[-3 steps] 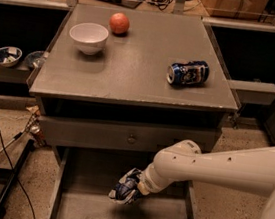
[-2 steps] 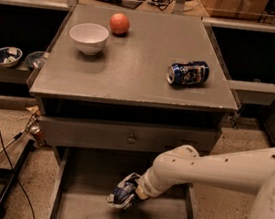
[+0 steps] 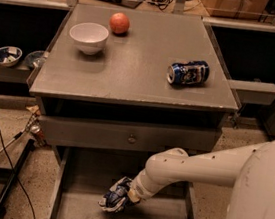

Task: Place blue chip bag into middle drawer

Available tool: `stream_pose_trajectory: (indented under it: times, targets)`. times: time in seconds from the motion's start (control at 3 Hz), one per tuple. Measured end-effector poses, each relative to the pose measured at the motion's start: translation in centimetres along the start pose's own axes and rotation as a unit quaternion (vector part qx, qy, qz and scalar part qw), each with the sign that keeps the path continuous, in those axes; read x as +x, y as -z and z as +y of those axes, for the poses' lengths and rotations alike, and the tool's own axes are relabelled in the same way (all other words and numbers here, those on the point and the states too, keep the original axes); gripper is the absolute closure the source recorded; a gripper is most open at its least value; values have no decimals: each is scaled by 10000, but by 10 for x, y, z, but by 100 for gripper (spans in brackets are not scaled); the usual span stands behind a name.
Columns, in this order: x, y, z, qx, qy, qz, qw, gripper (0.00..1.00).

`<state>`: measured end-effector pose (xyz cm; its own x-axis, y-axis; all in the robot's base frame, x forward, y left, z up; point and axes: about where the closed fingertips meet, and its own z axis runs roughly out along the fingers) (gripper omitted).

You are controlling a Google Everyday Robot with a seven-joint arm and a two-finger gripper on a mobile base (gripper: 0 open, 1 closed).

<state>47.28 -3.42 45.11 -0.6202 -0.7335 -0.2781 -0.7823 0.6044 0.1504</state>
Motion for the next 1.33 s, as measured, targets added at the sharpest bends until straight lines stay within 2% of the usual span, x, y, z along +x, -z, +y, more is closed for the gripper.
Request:
stream_pose_trajectory:
  times: [0.67,1.0,1.33]
  targets:
    - [1,-37,3,-312,25,203,9993,100]
    - [1,-37,3,-313,25,203,9993,96]
    - [1,-37,3,-313,25,204,9993,73]
